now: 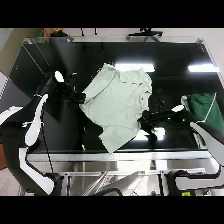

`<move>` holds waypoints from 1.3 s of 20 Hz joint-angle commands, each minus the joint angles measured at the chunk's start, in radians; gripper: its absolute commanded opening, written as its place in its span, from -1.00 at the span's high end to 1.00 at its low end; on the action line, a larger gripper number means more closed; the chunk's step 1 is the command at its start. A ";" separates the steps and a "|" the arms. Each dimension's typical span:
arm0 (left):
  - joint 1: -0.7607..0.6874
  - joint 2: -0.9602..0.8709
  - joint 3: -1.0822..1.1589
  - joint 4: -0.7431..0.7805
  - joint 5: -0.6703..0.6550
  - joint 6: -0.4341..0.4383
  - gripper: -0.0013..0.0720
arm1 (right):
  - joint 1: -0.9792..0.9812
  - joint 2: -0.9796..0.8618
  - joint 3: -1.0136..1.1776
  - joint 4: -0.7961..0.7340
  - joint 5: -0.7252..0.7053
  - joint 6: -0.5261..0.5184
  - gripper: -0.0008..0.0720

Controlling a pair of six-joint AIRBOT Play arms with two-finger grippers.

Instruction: Fold the shirts.

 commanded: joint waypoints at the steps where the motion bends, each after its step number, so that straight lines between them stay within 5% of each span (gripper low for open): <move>1: 0.000 0.000 0.018 -0.010 0.034 -0.001 0.92 | 0.008 0.009 0.031 0.171 0.019 -0.146 0.93; 6: 0.017 0.109 0.277 -0.010 -0.261 -0.023 0.92 | -0.185 0.142 0.317 0.238 0.290 -0.208 0.93; 9: 0.080 0.300 0.390 -0.194 -0.240 -0.076 0.92 | -0.366 0.262 0.587 0.402 0.431 -0.208 0.93; 13: 0.199 0.561 0.429 -0.553 -0.212 -0.126 0.92 | -0.532 0.418 0.847 0.528 0.434 -0.207 0.93; 18: 0.285 0.852 0.428 -0.506 -0.108 -0.122 0.92 | -0.538 0.520 0.949 0.528 0.383 -0.233 0.93; 23: 0.237 0.973 0.053 -0.418 -0.035 -0.126 0.91 | -0.490 0.465 0.855 0.512 0.413 -0.231 0.93; 26: 0.167 0.930 -0.252 -0.416 0.112 -0.109 0.92 | -0.294 0.370 0.741 0.330 0.382 -0.224 0.93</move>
